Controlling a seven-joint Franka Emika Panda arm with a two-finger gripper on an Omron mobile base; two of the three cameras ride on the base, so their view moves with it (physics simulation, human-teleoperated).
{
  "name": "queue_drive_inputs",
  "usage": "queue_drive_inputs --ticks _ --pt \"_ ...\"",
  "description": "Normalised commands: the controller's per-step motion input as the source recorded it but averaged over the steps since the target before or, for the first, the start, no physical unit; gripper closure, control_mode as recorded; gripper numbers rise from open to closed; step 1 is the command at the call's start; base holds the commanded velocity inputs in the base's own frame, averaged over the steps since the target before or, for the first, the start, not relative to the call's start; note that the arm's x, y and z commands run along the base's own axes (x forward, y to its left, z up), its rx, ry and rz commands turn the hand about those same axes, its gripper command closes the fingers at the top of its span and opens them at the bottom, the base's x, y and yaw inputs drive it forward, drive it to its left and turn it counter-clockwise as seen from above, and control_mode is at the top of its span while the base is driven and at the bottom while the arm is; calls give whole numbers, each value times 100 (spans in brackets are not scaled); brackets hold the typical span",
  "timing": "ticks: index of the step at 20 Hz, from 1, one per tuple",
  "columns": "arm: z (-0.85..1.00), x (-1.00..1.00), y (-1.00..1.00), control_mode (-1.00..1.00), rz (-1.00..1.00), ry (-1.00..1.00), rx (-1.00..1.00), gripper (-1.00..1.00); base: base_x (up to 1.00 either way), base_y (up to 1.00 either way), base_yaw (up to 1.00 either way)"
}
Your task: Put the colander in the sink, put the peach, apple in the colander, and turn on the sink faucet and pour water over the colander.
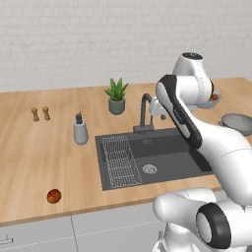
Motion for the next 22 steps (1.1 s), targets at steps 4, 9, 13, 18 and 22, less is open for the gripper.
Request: queue_drive_inputs --ticks 4,9,13,18,22 --pt "0 -10 -4 -100 0 -1 0 -100 0 0 0" --pt "0 -58 -35 -100 1 -18 13 -100 0 0 0" --pt "0 -56 -56 -100 -1 -6 14 -100 0 0 0" --pt "-8 -37 -73 -100 -1 -1 1 -100 0 0 0" --pt "-23 -7 -70 -100 -3 12 0 -100 0 0 0"
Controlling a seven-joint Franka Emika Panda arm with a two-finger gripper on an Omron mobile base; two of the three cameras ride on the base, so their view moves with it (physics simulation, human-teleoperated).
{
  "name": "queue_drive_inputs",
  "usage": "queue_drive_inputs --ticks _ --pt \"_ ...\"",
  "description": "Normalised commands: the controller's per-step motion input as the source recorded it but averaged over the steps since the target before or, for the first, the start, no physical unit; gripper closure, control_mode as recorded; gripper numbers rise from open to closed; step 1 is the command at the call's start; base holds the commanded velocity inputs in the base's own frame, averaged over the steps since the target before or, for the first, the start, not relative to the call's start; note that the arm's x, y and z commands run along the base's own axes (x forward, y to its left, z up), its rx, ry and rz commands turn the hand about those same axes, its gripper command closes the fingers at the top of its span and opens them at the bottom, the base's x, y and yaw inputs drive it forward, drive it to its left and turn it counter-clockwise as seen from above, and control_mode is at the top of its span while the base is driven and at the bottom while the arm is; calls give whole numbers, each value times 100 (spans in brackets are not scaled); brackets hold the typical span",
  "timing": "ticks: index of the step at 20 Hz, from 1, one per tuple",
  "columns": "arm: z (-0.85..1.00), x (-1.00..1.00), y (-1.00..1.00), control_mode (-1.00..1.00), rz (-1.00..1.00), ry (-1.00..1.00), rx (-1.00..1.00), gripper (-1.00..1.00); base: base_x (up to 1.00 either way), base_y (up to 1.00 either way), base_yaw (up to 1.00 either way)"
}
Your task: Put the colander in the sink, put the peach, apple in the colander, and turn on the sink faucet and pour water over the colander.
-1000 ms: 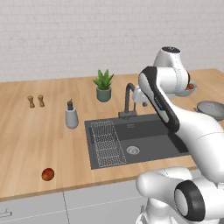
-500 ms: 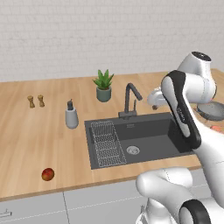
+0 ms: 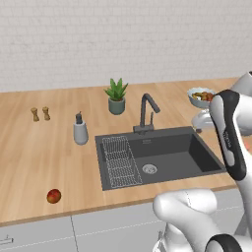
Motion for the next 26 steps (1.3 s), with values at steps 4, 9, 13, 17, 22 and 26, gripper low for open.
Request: queue_drive_inputs --ticks 4,9,13,17,22,26 --pt "-23 1 -71 -100 0 10 0 -100 0 0 0" --pt "-18 21 -60 -100 0 3 -6 -100 0 0 0" --pt "-15 35 -67 -100 4 7 -3 -100 0 0 0" --pt "-19 37 -69 -100 7 3 0 -100 0 0 0" --pt "-21 49 -61 -100 12 3 -4 -100 0 0 0" --pt "-23 48 -50 -100 17 5 -18 -100 0 0 0"
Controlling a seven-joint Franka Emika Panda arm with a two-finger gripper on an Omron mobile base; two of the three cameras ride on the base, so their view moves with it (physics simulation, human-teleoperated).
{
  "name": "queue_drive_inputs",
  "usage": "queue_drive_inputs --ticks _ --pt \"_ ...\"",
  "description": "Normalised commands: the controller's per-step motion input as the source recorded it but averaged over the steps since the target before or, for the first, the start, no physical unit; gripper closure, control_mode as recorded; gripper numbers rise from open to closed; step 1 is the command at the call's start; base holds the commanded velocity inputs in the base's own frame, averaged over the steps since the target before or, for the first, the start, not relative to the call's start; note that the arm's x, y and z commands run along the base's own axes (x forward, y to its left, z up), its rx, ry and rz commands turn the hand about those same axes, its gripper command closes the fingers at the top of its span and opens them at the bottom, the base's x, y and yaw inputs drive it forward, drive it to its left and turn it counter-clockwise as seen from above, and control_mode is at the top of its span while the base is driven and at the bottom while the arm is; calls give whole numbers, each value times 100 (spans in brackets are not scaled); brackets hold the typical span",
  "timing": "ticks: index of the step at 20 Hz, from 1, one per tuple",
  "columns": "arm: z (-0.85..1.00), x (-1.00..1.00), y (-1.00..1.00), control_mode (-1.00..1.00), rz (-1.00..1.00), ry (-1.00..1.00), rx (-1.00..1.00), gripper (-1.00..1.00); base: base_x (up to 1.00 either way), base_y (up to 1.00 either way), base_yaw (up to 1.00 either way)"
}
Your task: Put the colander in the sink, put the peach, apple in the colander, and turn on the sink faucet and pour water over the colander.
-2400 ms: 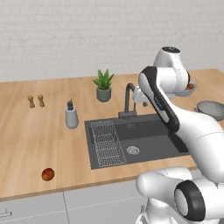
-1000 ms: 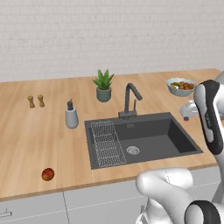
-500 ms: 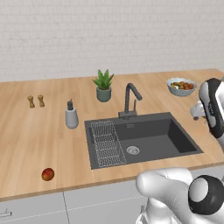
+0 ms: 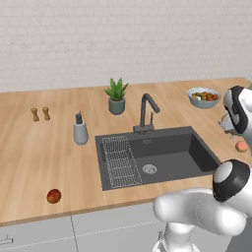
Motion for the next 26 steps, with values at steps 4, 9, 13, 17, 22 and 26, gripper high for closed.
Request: queue_drive_inputs --ticks 4,9,13,17,22,26 --pt "-22 56 -44 -100 15 18 -23 -100 0 0 0" --pt "-18 57 -41 -100 8 18 -12 -100 0 0 0" --pt "-10 59 -63 -100 10 14 0 -100 0 0 0" --pt "-14 44 -67 -100 14 9 0 -100 0 0 0" --pt "-21 41 -44 -100 13 1 0 -100 0 0 0" --pt "-18 36 -35 -100 9 0 4 -100 0 0 0"
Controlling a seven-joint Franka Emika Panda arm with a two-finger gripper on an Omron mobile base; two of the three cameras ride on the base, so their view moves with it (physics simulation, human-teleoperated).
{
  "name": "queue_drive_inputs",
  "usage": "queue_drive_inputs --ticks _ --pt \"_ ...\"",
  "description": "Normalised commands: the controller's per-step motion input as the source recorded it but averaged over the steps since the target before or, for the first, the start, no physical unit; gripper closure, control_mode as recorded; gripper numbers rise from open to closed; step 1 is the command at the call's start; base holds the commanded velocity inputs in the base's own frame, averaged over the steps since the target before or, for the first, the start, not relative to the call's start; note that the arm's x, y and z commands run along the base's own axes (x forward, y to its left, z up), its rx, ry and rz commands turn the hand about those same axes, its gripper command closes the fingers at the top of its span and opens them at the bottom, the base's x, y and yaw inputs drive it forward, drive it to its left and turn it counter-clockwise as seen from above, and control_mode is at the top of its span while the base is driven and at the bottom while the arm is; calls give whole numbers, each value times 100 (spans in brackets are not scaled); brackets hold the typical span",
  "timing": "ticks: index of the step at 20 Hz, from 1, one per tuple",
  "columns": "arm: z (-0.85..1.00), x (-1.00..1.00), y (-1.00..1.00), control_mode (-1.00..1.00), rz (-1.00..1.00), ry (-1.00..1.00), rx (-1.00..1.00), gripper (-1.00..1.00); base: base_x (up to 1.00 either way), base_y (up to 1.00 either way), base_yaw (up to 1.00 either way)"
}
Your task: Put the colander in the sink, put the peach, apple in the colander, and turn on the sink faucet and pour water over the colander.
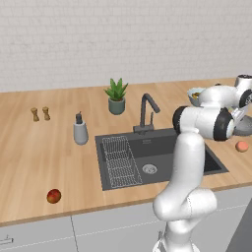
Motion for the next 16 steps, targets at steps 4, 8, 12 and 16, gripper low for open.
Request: queue_drive_inputs --ticks 4,8,12,16 --pt "-18 37 -27 -100 1 4 2 -100 0 0 0" --pt "-26 42 -20 -100 0 6 0 -100 0 0 0" --pt "-37 26 -3 -100 0 0 0 -100 0 0 0" --pt "-45 14 1 -100 0 0 0 -100 0 0 0"
